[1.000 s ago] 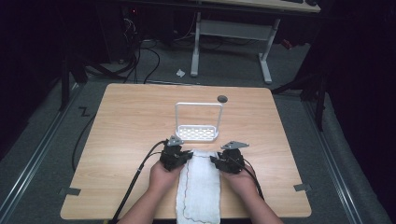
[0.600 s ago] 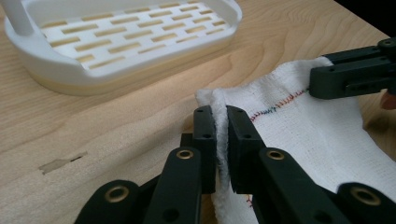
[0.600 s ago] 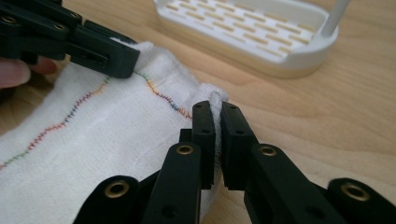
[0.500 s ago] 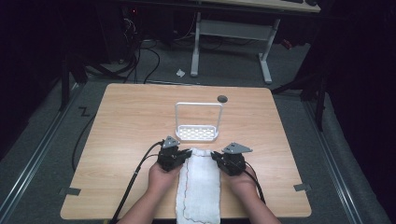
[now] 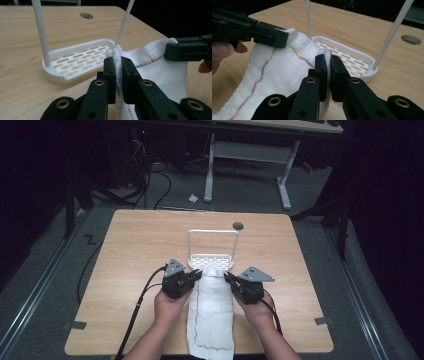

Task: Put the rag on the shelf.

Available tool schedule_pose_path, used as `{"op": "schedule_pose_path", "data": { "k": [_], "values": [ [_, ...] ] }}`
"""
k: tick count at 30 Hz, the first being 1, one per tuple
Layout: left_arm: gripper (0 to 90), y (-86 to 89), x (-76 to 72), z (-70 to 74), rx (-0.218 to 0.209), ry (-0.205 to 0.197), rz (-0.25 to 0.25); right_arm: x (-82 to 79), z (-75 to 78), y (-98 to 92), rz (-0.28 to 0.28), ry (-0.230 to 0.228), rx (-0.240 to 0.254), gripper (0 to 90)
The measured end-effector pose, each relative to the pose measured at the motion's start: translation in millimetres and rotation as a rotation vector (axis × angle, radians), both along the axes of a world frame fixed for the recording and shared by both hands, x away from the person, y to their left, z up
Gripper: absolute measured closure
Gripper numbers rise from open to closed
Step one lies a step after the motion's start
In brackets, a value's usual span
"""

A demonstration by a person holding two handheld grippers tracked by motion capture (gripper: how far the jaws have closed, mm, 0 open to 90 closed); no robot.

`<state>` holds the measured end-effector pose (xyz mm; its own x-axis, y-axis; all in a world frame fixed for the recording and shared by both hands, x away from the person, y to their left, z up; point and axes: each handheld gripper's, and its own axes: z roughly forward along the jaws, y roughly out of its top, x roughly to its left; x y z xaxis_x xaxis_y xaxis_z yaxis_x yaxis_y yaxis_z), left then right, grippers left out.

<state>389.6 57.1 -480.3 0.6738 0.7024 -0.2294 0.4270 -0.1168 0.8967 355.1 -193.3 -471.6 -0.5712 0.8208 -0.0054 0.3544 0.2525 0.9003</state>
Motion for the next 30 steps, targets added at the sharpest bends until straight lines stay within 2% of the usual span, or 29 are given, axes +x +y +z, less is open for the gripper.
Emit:
{"op": "schedule_pose_path", "data": {
  "k": [5, 6, 7, 10, 12, 13, 14, 18, 21, 23, 24, 30],
  "values": [
    [83.8, 3.6, -1.2, 19.9, -0.018, -0.049, -0.003, 2.2, 15.7, 4.4, 0.004, -0.042, 0.007, 86.1],
    [83.7, 3.6, -1.2, 19.9, -0.018, -0.049, -0.003, 2.2, 15.7, 4.4, 0.004, -0.042, 0.007, 86.1],
    [83.8, 4.7, -2.0, 28.3, -0.022, -0.073, -0.002, 3.1, 24.6, 6.4, 0.007, -0.059, 0.01, 86.1],
    [83.9, 6.3, -2.4, 36.5, -0.032, -0.091, 0.001, 4.5, 35.1, 8.7, 0.01, -0.079, 0.016, 86.1],
    [83.9, 8.3, -2.8, 48.6, -0.036, -0.117, 0.006, 5.3, 42.9, 9.9, 0.01, -0.097, 0.023, 86.1],
    [83.9, 8.3, -2.8, 48.6, -0.036, -0.117, 0.006, 5.3, 42.9, 9.9, 0.01, -0.097, 0.023, 86.1],
    [83.9, 9.5, -3.0, 56.0, -0.039, -0.138, 0.008, 6.3, 51.9, 11.5, 0.01, -0.116, 0.027, 86.1],
    [84.0, 11.8, -2.3, 66.6, -0.039, -0.164, 0.012, 7.3, 62.6, 12.9, 0.011, -0.137, 0.03, 86.1],
    [84.0, 15.4, -2.2, 81.1, -0.051, -0.199, 0.02, 7.6, 77.8, 15.1, 0.012, -0.164, 0.047, 86.1],
    [84.0, 16.1, -1.9, 84.8, -0.054, -0.204, 0.02, 8.0, 81.7, 15.3, 0.012, -0.173, 0.053, 86.1],
    [84.0, 17.3, -1.4, 91.9, -0.06, -0.217, 0.024, 9.2, 89.2, 15.3, 0.011, -0.188, 0.058, 86.1],
    [84.0, 19.1, 1.3, 113.2, -0.08, -0.261, 0.033, 11.7, 111.1, 16.8, 0.009, -0.231, 0.074, 86.2]
  ]
}}
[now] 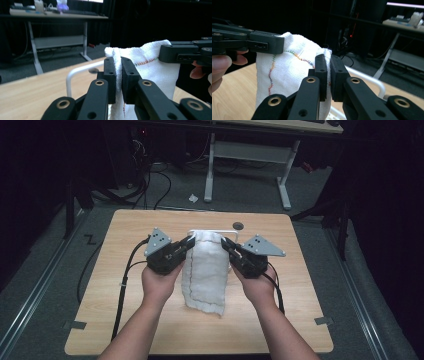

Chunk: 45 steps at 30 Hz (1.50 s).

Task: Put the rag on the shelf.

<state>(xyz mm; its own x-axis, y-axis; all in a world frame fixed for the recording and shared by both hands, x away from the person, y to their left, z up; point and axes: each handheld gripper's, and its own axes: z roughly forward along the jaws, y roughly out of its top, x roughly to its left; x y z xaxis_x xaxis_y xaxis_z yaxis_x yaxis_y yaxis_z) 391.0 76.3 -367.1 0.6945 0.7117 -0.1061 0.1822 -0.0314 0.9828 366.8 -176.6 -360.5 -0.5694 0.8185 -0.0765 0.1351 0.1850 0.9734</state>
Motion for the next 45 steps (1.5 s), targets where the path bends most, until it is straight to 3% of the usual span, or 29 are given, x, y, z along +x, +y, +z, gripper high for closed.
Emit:
{"op": "schedule_pose_path", "data": {
  "k": [3, 8, 17, 21, 28, 33, 34, 36, 37, 39, 43, 45],
  "values": [
    [84.1, 0.7, 1.3, 10.9, -0.01, -0.031, -0.017, 1.7, 11.3, 0.1, 0.001, -0.022, 0.011, 86.2],
    [84.1, -1.0, 6.9, 28.3, 0.008, -0.08, -0.008, 7.4, 28.2, -0.5, -0.001, -0.048, 0.025, 86.1],
    [84.1, -4.9, 28.7, 41.7, -0.001, -0.061, -0.012, 26.0, 42.1, -9.3, -0.035, -0.023, 0.067, 86.1],
    [84.1, -12.0, 42.1, 44.7, 0.014, -0.081, -0.012, 39.9, 46.3, -15.8, -0.065, -0.037, 0.055, 86.1],
    [84.2, -19.2, 60.2, 54.8, 0.028, -0.113, 0.0, 66.7, 53.5, -23.4, -0.075, -0.025, 0.093, 86.1],
    [84.2, -21.4, 77.8, 63.2, 0.05, -0.099, 0.016, 83.0, 60.8, -23.1, -0.075, -0.02, 0.1, 86.0],
    [84.1, -22.0, 89.2, 63.3, 0.043, -0.083, 0.025, 95.7, 60.3, -24.4, -0.072, 0.004, 0.117, 86.1],
    [84.1, -23.3, 95.5, 62.3, 0.048, -0.072, 0.031, 100.2, 59.0, -24.9, -0.074, 0.015, 0.117, 86.0],
    [84.1, -25.6, 108.2, 58.1, 0.038, -0.04, 0.041, 114.6, 52.8, -27.6, -0.078, 0.033, 0.118, 86.0],
    [84.1, -28.2, 117.4, 52.4, 0.028, -0.024, 0.055, 124.2, 47.7, -29.5, -0.088, 0.045, 0.114, 86.0],
    [84.1, -30.2, 126.9, 44.3, 0.036, 0.014, 0.046, 136.8, 41.2, -31.3, -0.094, 0.06, 0.103, 86.0],
    [84.0, -30.2, 125.3, 44.1, 0.029, 0.005, 0.036, 139.5, 41.0, -32.7, -0.097, 0.059, 0.099, 86.0]
  ]
}}
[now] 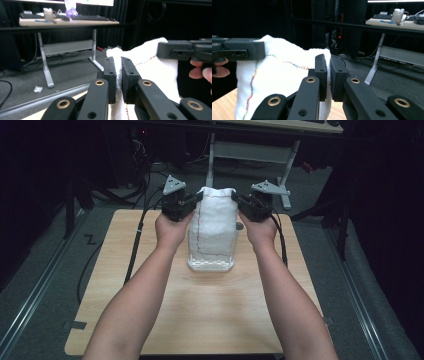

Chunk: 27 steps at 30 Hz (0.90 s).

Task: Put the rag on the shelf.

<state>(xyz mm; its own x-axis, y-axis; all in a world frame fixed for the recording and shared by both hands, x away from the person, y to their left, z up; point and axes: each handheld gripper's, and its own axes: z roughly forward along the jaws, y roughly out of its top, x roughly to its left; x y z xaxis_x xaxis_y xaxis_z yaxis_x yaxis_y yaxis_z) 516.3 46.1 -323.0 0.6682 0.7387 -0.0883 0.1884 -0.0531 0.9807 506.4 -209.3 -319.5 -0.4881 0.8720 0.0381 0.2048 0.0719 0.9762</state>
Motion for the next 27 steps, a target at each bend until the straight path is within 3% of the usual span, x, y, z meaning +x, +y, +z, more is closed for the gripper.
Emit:
{"op": "schedule_pose_path", "data": {
  "k": [3, 7, 9, 10, 12, 17, 23, 25, 27],
  "values": [
    [84.0, 1.5, -1.1, 3.8, -0.007, -0.033, -0.002, -4.1, 5.2, -1.3, 0.009, -0.033, 0.001, 85.9],
    [83.8, 0.4, 10.7, 1.1, 0.024, -0.021, 0.021, 2.3, 5.3, 0.5, 0.008, -0.031, -0.003, 85.8],
    [83.7, -0.5, 18.3, -4.8, 0.04, 0.006, 0.032, 10.3, -0.9, 1.4, 0.005, -0.003, 0.002, 85.8],
    [83.7, -1.0, 23.6, -9.3, 0.05, 0.028, 0.033, 20.0, -9.9, 3.2, 0.0, 0.039, -0.016, 85.7],
    [83.5, -1.9, 30.0, -16.0, 0.078, 0.049, 0.038, 26.5, -16.2, 4.3, 0.003, 0.064, -0.034, 85.7],
    [83.2, -2.7, 41.7, -31.8, 0.121, 0.108, 0.045, 34.6, -25.2, 6.8, 0.011, 0.096, -0.071, 85.6],
    [83.0, -2.8, 48.7, -47.6, 0.158, 0.172, 0.053, 45.4, -41.3, 9.5, 0.012, 0.168, -0.074, 85.5],
    [82.1, -2.5, 48.3, -52.5, 0.167, 0.177, 0.069, 48.7, -47.1, 10.7, 0.018, 0.197, -0.081, 83.8],
    [75.2, -2.4, 46.9, -54.8, 0.167, 0.171, 0.082, 50.6, -51.2, 11.5, 0.008, 0.219, -0.091, 78.2]
  ]
}}
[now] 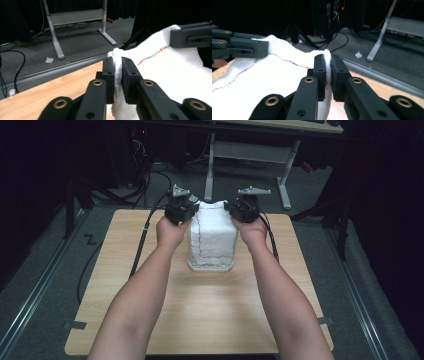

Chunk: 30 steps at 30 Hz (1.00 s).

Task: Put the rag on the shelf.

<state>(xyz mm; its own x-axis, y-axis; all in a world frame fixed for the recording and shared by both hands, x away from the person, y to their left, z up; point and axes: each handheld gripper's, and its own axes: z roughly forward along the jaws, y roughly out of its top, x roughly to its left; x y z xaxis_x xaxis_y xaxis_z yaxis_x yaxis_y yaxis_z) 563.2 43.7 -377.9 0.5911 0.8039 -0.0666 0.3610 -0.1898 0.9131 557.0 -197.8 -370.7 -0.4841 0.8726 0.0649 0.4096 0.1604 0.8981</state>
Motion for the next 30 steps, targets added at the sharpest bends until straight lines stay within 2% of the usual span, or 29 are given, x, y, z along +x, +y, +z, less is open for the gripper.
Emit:
{"op": "schedule_pose_path", "data": {
  "k": [1, 2, 4, 6, 9, 13, 15, 21, 23, 24, 25, 28, 30],
  "values": [
    [69.0, 0.8, -1.1, 0.0, -0.006, -0.009, 0.009, 0.1, -0.9, -0.6, -0.004, 0.007, 0.009, 74.0],
    [66.2, 2.2, -1.5, 0.8, -0.016, -0.004, 0.011, 0.2, -1.1, -2.1, -0.003, 0.008, 0.017, 73.6],
    [66.0, 5.4, -2.7, 3.1, -0.03, -0.001, 0.026, -1.4, 0.1, -4.0, -0.008, 0.006, 0.015, 73.2],
    [66.8, 8.2, -3.8, 4.9, -0.046, 0.003, 0.02, -3.7, 1.5, -5.7, -0.009, -0.002, 0.014, 72.8],
    [66.7, 10.9, -8.8, 5.6, -0.044, -0.001, 0.02, -11.2, 4.5, -8.1, -0.011, -0.024, 0.0, 72.0],
    [67.5, 14.8, -19.2, 2.4, -0.071, -0.007, 0.015, -25.4, 5.6, -11.0, -0.02, -0.057, -0.017, 69.6],
    [67.5, 15.9, -24.7, 0.8, -0.077, -0.008, 0.012, -34.0, 2.8, -13.4, -0.024, -0.052, -0.025, 66.7],
    [67.4, 28.1, -45.4, 1.9, -0.092, -0.039, 0.013, -49.8, 2.1, -21.7, -0.029, -0.068, -0.03, 62.9],
    [67.3, 34.6, -53.9, 0.3, -0.091, -0.043, 0.012, -58.5, 2.3, -24.5, -0.029, -0.082, -0.048, 61.9],
    [67.3, 38.4, -58.6, -1.4, -0.089, -0.05, 0.009, -67.6, 2.2, -28.5, -0.026, -0.099, -0.063, 61.0],
    [67.3, 42.4, -63.2, -3.5, -0.084, -0.055, 0.01, -67.6, 2.2, -28.5, -0.026, -0.099, -0.063, 61.0],
    [67.0, 55.4, -77.1, -13.4, -0.089, -0.053, 0.019, -81.8, -0.7, -34.9, -0.031, -0.121, -0.071, 60.4],
    [67.0, 62.6, -86.5, -21.5, -0.072, -0.056, 0.02, -90.7, -3.5, -38.9, -0.029, -0.126, -0.078, 59.7]
  ]
}}
